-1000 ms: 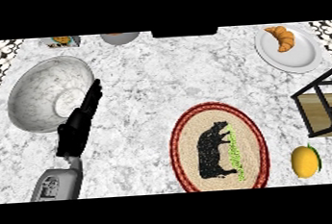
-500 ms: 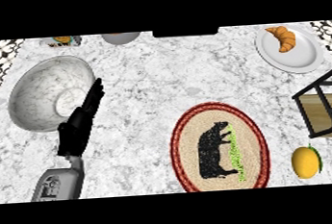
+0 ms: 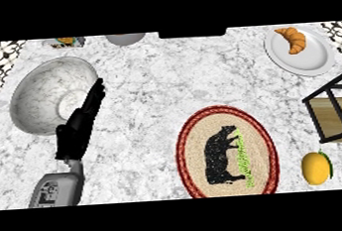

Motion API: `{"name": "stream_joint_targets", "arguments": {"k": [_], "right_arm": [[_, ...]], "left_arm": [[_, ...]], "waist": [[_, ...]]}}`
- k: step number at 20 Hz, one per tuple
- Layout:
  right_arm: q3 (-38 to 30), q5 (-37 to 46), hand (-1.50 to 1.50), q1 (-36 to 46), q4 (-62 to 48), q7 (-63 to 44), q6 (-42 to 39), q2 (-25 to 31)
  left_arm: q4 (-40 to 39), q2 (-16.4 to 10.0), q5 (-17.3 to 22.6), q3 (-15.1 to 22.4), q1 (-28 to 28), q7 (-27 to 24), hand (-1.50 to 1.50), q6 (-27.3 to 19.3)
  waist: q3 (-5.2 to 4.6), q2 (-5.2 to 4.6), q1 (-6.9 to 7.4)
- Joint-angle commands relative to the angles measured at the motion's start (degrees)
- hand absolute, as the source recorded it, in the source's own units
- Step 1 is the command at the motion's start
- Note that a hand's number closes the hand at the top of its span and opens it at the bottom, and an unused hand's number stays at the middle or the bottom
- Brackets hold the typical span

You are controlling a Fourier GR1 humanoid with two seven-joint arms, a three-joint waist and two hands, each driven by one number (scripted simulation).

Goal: Pick the tomato from the placemat and place it in the tiered shelf

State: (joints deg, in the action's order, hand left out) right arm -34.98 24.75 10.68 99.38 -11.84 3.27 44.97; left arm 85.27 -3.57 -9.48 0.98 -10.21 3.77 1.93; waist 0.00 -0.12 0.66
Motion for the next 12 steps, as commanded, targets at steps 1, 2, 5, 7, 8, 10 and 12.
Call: {"name": "stream_joint_targets", "arguments": {"k": [1,2,5,7,8,10,12], "right_arm": [[2.2,0.8,1.5,6.6,-9.2,3.0,4.7,-1.5],[-3.3,-10.9,1.5,6.4,-7.3,4.7,2.5,-5.9],[-3.2,-11.6,1.5,9.6,-12.6,7.5,1.8,-3.4],[-1.8,-11.0,1.5,10.9,-14.9,8.5,2.9,-3.7],[-2.4,-10.9,1.5,11.1,-19.7,12.5,3.7,-3.1],[-4.4,-12.9,1.5,10.8,-23.6,16.2,3.3,-2.8],[-1.2,-11.0,1.5,13.4,-25.9,16.5,4.9,-2.0]], "left_arm": [[-4.3,-0.1,1.0,-1.7,-2.4,-1.8,0.0,0.3],[-1.8,0.4,-0.2,-0.2,-0.6,-1.0,0.0,-0.5],[-0.6,1.9,-1.4,1.7,1.3,-1.6,0.0,-1.4],[-7.4,1.1,-1.3,-0.6,-3.0,-4.5,0.0,-1.5],[-0.9,0.7,-0.4,-0.1,0.5,-1.4,0.0,-0.8],[1.3,0.0,-0.6,0.2,1.3,0.3,0.0,-0.3],[-1.1,-0.5,1.0,-1.4,0.1,-0.7,0.0,0.9]], "waist": [[0.0,-0.09,-0.1],[0.15,0.11,-0.26],[0.03,0.09,-0.17],[0.0,0.01,-0.6],[0.02,0.08,-0.29],[0.03,0.09,-0.27],[0.01,0.06,-0.27]]}}
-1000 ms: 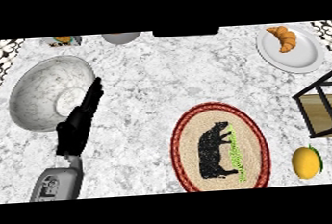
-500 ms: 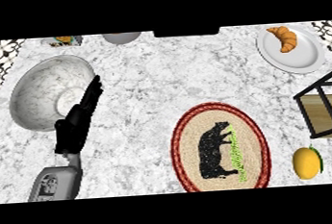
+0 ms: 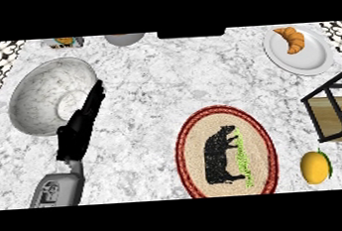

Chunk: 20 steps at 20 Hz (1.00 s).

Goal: Pick the tomato from the placemat and place it in the tiered shelf

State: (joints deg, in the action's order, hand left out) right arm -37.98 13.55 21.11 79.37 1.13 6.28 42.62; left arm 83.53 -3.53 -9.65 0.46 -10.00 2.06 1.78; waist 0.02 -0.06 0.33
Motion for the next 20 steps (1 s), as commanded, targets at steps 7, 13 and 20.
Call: {"name": "stream_joint_targets", "arguments": {"k": [7,13,20], "right_arm": [[1.9,10.4,-1.5,-0.4,-10.5,-3.7,8.5,5.0],[-0.8,6.1,-1.5,-2.8,-11.1,-3.4,6.8,5.1],[-4.1,-3.1,-1.5,3.1,-15.4,-3.1,2.0,6.5]], "left_arm": [[-1.2,-1.1,1.9,-1.8,-2.5,0.7,0.0,1.7],[0.8,0.5,-0.1,-0.1,-0.4,2.0,0.0,-0.4],[2.1,1.9,-1.4,1.6,0.2,2.4,0.0,-1.4]], "waist": [[-0.06,-0.11,-0.2],[-0.04,0.13,-0.49],[-0.02,0.11,-0.21]]}}
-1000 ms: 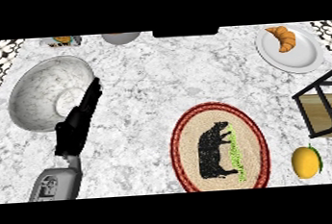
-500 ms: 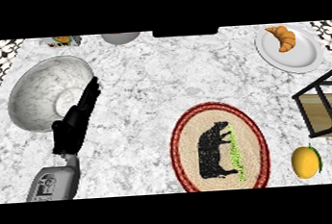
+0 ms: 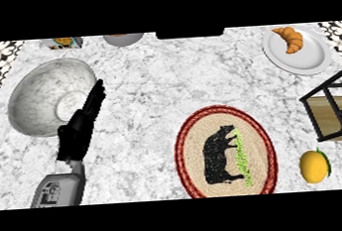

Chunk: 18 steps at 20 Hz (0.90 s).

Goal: Pick the tomato from the placemat and place it in the tiered shelf

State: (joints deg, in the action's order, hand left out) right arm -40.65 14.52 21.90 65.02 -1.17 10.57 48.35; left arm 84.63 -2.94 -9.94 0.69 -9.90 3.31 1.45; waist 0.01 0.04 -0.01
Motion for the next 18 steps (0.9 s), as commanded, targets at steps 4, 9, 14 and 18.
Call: {"name": "stream_joint_targets", "arguments": {"k": [4,9,14,18], "right_arm": [[-2.7,-8.1,-1.5,1.0,-1.6,1.2,-6.1,2.0],[-4.7,-12.0,-1.5,3.1,-4.8,0.5,-8.1,5.2],[-12.6,-19.1,-1.5,6.2,-0.9,-10.7,-7.5,9.0],[-18.3,-20.5,-1.5,2.5,-6.6,-12.4,-7.9,14.5]], "left_arm": [[-2.2,-1.5,0.7,-1.4,-0.3,-3.5,0.0,1.4],[-3.6,0.9,-1.0,0.2,-2.1,-0.9,0.0,-0.9],[2.7,-0.1,-0.2,0.2,1.8,1.1,0.0,-0.1],[-1.3,-1.1,0.6,-1.0,1.8,-2.7,0.0,1.1]], "waist": [[-0.01,-0.03,0.01],[0.0,-0.07,-0.03],[-0.03,0.34,-0.3],[-0.03,0.09,-0.72]]}}
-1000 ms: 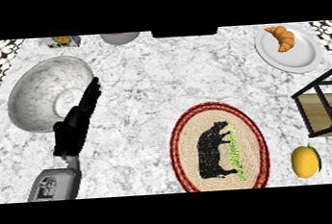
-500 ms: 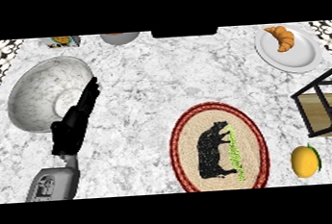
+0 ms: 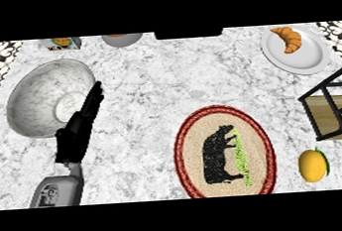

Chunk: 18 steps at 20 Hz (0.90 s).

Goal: Pick the tomato from the placemat and place it in the tiered shelf

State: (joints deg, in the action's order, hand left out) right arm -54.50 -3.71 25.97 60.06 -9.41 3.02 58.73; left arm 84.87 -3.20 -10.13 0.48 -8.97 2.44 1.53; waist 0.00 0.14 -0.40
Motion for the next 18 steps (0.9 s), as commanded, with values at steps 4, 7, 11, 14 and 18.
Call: {"name": "stream_joint_targets", "arguments": {"k": [4,7,11,14,18], "right_arm": [[-9.4,-3.5,-1.5,-4.7,-15.2,-3.2,-5.2,11.9],[-13.7,-3.9,-1.5,-13.5,-19.9,-3.4,-13.6,15.1],[-18.9,-3.9,-1.5,-22.0,-28.0,3.3,-21.9,18.0],[-22.4,-3.9,-1.5,-28.0,-32.8,8.4,-26.6,20.9],[-24.5,-4.2,-1.5,-32.5,-39.3,12.8,-31.3,21.9]], "left_arm": [[-3.3,-0.7,1.1,-1.6,-0.5,-3.2,0.0,0.7],[-1.6,-0.9,1.5,-2.3,-0.3,-0.9,0.0,0.3],[-2.3,-0.5,0.8,-1.4,1.1,-2.0,0.0,0.4],[-0.1,-1.3,1.7,-2.5,0.1,-0.3,0.0,0.5],[-1.7,0.8,-0.4,-0.9,0.4,-0.9,0.0,-1.8]], "waist": [[0.05,-0.26,-0.28],[0.12,0.12,-1.73],[0.2,0.16,-2.49],[0.26,0.33,-3.09],[0.33,0.22,-2.62]]}}
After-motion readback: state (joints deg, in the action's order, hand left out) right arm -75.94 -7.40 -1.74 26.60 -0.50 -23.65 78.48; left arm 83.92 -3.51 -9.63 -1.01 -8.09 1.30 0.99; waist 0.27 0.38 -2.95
